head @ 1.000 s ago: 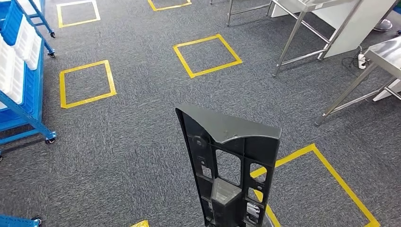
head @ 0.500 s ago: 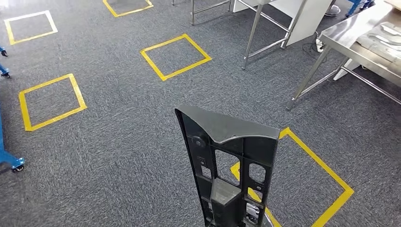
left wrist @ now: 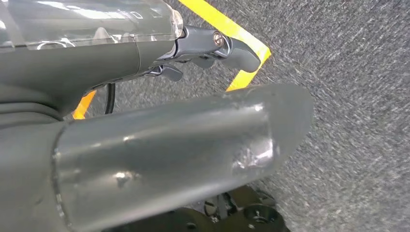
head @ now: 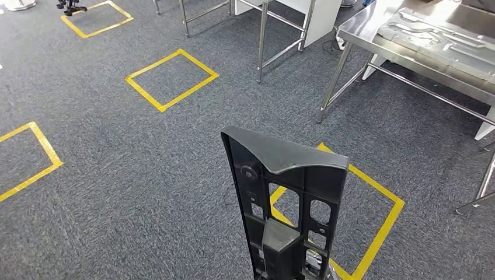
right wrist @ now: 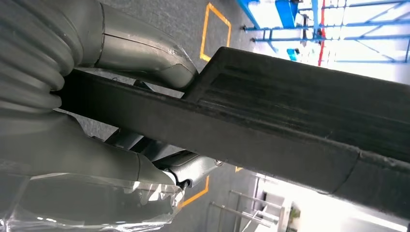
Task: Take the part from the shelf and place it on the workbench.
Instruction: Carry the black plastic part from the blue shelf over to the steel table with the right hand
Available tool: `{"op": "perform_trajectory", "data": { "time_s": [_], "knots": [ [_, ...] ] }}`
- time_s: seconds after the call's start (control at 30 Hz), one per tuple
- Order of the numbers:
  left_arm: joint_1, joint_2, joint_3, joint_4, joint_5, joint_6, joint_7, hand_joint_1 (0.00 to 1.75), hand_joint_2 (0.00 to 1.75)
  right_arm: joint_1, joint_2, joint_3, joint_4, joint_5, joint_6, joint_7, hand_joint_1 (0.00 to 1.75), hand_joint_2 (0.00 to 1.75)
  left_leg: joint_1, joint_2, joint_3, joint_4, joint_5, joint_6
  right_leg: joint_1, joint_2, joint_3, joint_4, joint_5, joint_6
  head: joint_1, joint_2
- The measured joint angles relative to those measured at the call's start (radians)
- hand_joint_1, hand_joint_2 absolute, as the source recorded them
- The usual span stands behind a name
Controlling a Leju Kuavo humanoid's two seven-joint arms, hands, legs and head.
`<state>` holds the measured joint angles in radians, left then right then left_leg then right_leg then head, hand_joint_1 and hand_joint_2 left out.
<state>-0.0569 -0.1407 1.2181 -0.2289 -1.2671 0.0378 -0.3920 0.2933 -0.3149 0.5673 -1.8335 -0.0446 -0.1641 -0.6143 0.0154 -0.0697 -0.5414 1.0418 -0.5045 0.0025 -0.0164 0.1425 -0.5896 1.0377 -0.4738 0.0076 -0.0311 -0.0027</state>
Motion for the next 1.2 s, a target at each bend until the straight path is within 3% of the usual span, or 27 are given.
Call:
{"op": "perform_trajectory", "data": {
  "time_s": [0.03, 0.1, 0.13, 0.17, 0.2, 0.23, 0.27, 0.3, 0.37, 0.43, 0.47, 0.53, 0.6, 0.67, 0.73, 0.77, 0.83, 0.9, 0.97, 1.03, 1.1, 1.17, 1.2],
  "knots": [
    [-0.001, 0.0, 0.0, 0.0, 0.0, 0.0, 0.0, 0.0, 0.0, 0.003, 0.001, 0.0, 0.0, 0.0, 0.0, 0.0, 1.75, 1.75, 0.0, 0.013, 0.003, -0.005, 0.003, 0.007, 0.0, -0.007, -0.004, 0.003, -0.001, 0.005, 0.0, 0.0],
    [-0.002, -0.001, 0.0, 0.0, -0.001, 0.0, 0.0, 0.0, 0.0, 0.003, 0.003, 0.0, 0.0, 0.0, -0.001, 0.0, 1.75, 1.75, 0.004, 0.04, 0.006, -0.016, 0.008, 0.02, 0.002, -0.063, -0.03, 0.055, -0.031, 0.012, 0.0, 0.0],
    [-0.001, -0.001, 0.0, 0.0, -0.002, 0.0, 0.0, 0.0, 0.0, 0.003, 0.003, 0.0, 0.0, 0.001, -0.002, 0.0, 1.75, 1.75, 0.002, 0.055, 0.007, -0.017, 0.008, 0.024, 0.003, -0.101, -0.057, 0.108, -0.059, 0.015, 0.0, 0.0],
    [0.0, -0.001, 0.0, 0.0, -0.002, 0.0, 0.0, 0.0, 0.0, 0.001, 0.004, 0.0, 0.0, 0.001, -0.002, 0.0, 1.75, 1.75, 0.0, 0.069, 0.008, -0.018, 0.007, 0.026, 0.001, -0.124, -0.09, 0.172, -0.089, 0.018, 0.0, 0.0],
    [0.002, -0.001, 0.0, 0.0, -0.003, 0.0, 0.0, 0.0, 0.0, 0.001, 0.004, 0.0, 0.0, 0.001, -0.003, 0.0, 1.75, 1.75, -0.002, 0.084, 0.008, -0.018, 0.005, 0.027, -0.001, -0.134, -0.12, 0.229, -0.109, 0.02, 0.0, 0.0],
    [0.003, -0.001, 0.0, 0.0, -0.003, 0.0, 0.0, 0.0, 0.0, 0.001, 0.005, 0.0, 0.0, 0.002, -0.004, 0.0, 1.75, 1.75, -0.004, 0.099, 0.01, -0.018, 0.002, 0.027, -0.003, -0.139, -0.137, 0.259, -0.112, 0.021, 0.0, 0.0],
    [0.003, -0.001, 0.0, 0.0, -0.003, 0.0, 0.0, 0.0, 0.0, 0.002, 0.006, 0.0, 0.001, 0.002, -0.004, 0.0, 1.75, 1.75, -0.005, 0.114, 0.013, -0.018, -0.001, 0.027, -0.004, -0.142, -0.134, 0.252, -0.096, 0.02, 0.0, 0.0],
    [0.002, -0.001, 0.0, 0.0, -0.003, 0.0, 0.0, 0.0, 0.0, 0.002, 0.006, 0.0, 0.001, 0.002, -0.004, 0.001, 1.75, 1.75, -0.005, 0.128, 0.017, -0.018, -0.004, 0.025, -0.004, -0.149, -0.112, 0.209, -0.064, 0.017, 0.0, 0.0],
    [0.0, -0.002, 0.0, 0.0, -0.003, 0.0, 0.0, 0.0, 0.0, 0.002, 0.006, 0.0, 0.002, 0.002, -0.004, 0.001, 1.75, 1.75, -0.008, 0.152, 0.029, -0.019, -0.013, 0.021, 0.006, -0.189, -0.04, 0.074, -0.005, 0.003, 0.001, 0.0],
    [-0.002, -0.002, 0.0, 0.0, -0.004, 0.0, 0.0, 0.0, 0.0, 0.001, 0.006, 0.0, 0.002, 0.003, -0.004, 0.001, 1.75, 1.75, -0.011, 0.173, 0.038, -0.02, -0.02, 0.012, 0.019, -0.222, -0.003, 0.001, 0.009, -0.011, 0.0, 0.0],
    [-0.003, -0.003, 0.0, 0.0, -0.005, 0.0, 0.0, 0.0, 0.0, 0.001, 0.006, 0.0, 0.002, 0.003, -0.005, 0.001, 1.75, 1.75, -0.012, 0.183, 0.041, -0.023, -0.022, 0.007, 0.024, -0.222, -0.003, -0.004, 0.005, -0.016, 0.0, 0.0],
    [-0.005, -0.002, 0.0, 0.0, -0.006, 0.0, 0.0, 0.0, 0.0, 0.004, 0.006, 0.0, 0.002, 0.003, -0.008, 0.001, 1.75, 1.75, -0.012, 0.197, 0.053, -0.028, -0.027, -0.004, 0.021, -0.195, 0.0, -0.015, 0.009, -0.022, 0.0, 0.0],
    [-0.007, -0.002, 0.0, 0.0, -0.007, 0.0, 0.0, 0.0, 0.0, 0.004, 0.006, 0.0, 0.002, 0.003, -0.011, 0.001, 1.75, 1.75, -0.011, 0.153, 0.042, 0.013, -0.057, -0.014, 0.012, -0.169, 0.013, -0.032, 0.016, -0.03, 0.0, 0.0],
    [-0.005, -0.002, 0.0, 0.0, -0.008, -0.001, 0.0, 0.0, 0.0, 0.0, 0.005, 0.001, 0.002, 0.003, -0.013, 0.002, 1.75, 1.75, -0.009, 0.094, -0.015, 0.128, -0.112, -0.019, 0.007, -0.145, 0.019, -0.039, 0.017, -0.035, 0.0, 0.0],
    [0.0, -0.002, 0.0, 0.0, -0.008, -0.001, 0.0, 0.0, 0.0, -0.001, 0.005, 0.001, 0.003, 0.003, -0.014, 0.002, 1.75, 1.75, -0.008, 0.08, -0.075, 0.23, -0.138, -0.023, 0.008, -0.116, 0.021, -0.036, 0.015, -0.038, 0.0, 0.0],
    [0.003, -0.001, 0.0, 0.0, -0.008, -0.001, 0.0, 0.0, 0.0, -0.001, 0.005, 0.001, 0.003, 0.003, -0.014, 0.002, 1.75, 1.75, -0.007, 0.078, -0.087, 0.237, -0.123, -0.025, 0.008, -0.099, 0.022, -0.034, 0.013, -0.038, 0.0, 0.0],
    [0.003, 0.0, 0.0, 0.0, -0.008, -0.001, 0.0, 0.0, 0.0, 0.0, 0.005, 0.001, 0.003, 0.003, -0.014, 0.003, 1.75, 1.75, -0.004, 0.066, -0.065, 0.154, -0.046, -0.027, 0.006, -0.067, 0.024, -0.026, 0.008, -0.034, 0.0, 0.0],
    [0.0, 0.002, 0.0, 0.0, -0.009, -0.001, 0.0, 0.0, 0.0, -0.001, 0.005, 0.001, 0.004, 0.003, -0.014, 0.005, 1.75, 1.75, 0.001, 0.021, -0.028, 0.048, 0.006, -0.023, 0.006, -0.041, 0.019, -0.01, -0.002, -0.024, 0.0, 0.0],
    [-0.001, 0.003, 0.0, 0.0, -0.01, -0.001, 0.001, 0.0, 0.0, -0.002, 0.005, 0.001, 0.005, 0.003, -0.014, 0.007, 1.75, 1.75, 0.001, -0.006, -0.014, 0.006, 0.005, -0.012, 0.004, -0.018, 0.007, 0.001, -0.005, -0.011, 0.0, 0.0],
    [-0.001, 0.002, 0.0, 0.0, -0.011, -0.003, 0.001, 0.0, 0.0, -0.002, 0.006, 0.001, 0.005, 0.004, -0.014, 0.008, 1.75, 1.75, 0.0, 0.013, -0.009, -0.003, 0.006, 0.002, -0.001, -0.001, -0.001, 0.001, -0.002, 0.0, 0.0, 0.0],
    [-0.003, 0.001, 0.0, 0.0, -0.011, -0.005, 0.001, 0.0, 0.0, -0.002, 0.009, 0.001, 0.006, 0.005, -0.015, 0.008, 1.75, 1.75, 0.003, 0.038, -0.003, -0.012, 0.011, 0.015, 0.001, -0.039, -0.018, 0.032, -0.02, 0.009, 0.0, 0.0],
    [-0.002, 0.001, 0.0, 0.0, -0.012, -0.006, 0.0, 0.0, 0.0, -0.008, 0.012, 0.001, 0.006, 0.006, -0.016, 0.01, 1.75, 1.75, 0.003, 0.065, 0.001, -0.017, 0.01, 0.023, 0.002, -0.106, -0.069, 0.133, -0.072, 0.015, 0.0, 0.0],
    [-0.001, 0.002, 0.0, 0.0, -0.012, -0.007, 0.0, 0.0, 0.0, -0.01, 0.012, 0.001, 0.007, 0.007, -0.017, 0.01, 1.75, 1.75, 0.002, 0.08, 0.002, -0.018, 0.008, 0.025, -0.001, -0.124, -0.103, 0.195, -0.098, 0.018, 0.0, 0.0]
  ]
}}
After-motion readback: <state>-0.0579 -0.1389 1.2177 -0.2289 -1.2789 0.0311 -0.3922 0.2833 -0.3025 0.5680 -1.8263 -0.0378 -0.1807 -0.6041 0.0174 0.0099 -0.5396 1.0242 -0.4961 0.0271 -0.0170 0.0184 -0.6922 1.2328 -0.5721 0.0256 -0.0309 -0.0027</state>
